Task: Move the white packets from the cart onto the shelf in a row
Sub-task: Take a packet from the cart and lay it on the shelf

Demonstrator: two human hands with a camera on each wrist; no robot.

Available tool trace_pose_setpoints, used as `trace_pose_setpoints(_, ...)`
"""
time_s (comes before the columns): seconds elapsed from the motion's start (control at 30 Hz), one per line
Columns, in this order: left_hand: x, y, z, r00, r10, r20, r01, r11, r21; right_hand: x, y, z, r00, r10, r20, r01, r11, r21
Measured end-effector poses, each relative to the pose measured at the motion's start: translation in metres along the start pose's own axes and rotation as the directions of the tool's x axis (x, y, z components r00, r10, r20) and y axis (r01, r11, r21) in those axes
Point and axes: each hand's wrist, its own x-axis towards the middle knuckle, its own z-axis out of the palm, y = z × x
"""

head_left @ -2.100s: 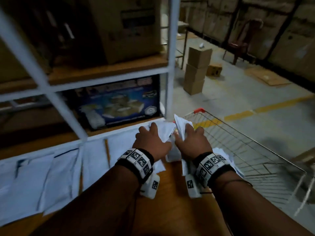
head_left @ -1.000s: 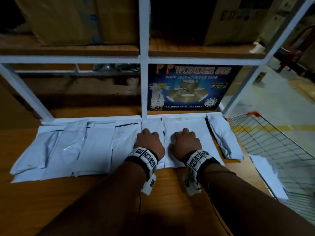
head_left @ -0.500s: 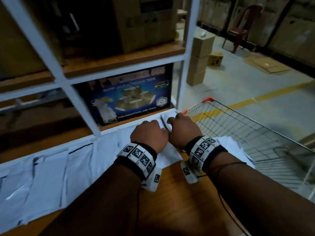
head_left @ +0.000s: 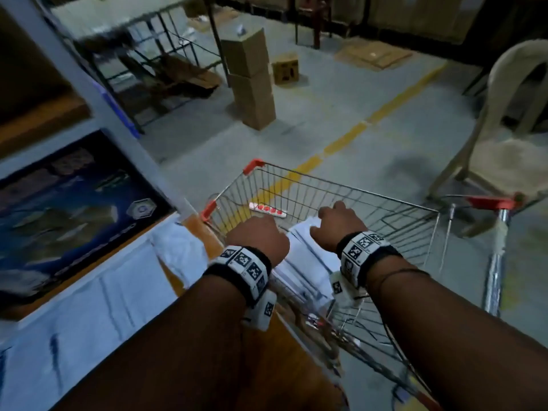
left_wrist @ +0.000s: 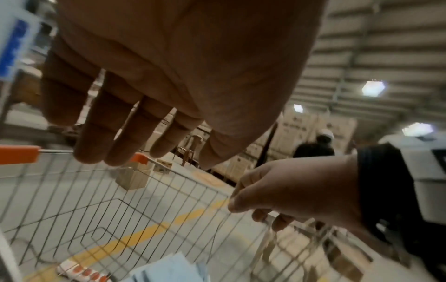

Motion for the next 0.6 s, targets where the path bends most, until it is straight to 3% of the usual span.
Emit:
trace_pose_setpoints(0.17,0.052,0.049,0.045,0.977,0.021,0.211,-0.034,0.998,0.054,0.046,0.053,0.05,0.979,0.113,0.168,-0.119,0.993,0.023)
trace_pose_setpoints(0.3,0.088,0.075,0.093,0.91,0.066,0.409,-0.119,0.987,0.107,0.08,0.073,0.087,0.972,0.125,0.197,-0.135,0.99,0.04)
trace_pose_setpoints(0.47,0.123,0.093,0.148,0.886,-0.07,0.459,-0.048,0.969,0.24,0.111,0.099,0.134,0.978,0.096,0.182,-0.096,0.995,-0.014)
trace_pose_setpoints(0.6,0.145,0.102,0.179,0.848,-0.005,0.53,-0.155,0.954,0.256,0.132,0.112,0.162,0.971,0.07,0.228,-0.069,0.998,-0.011)
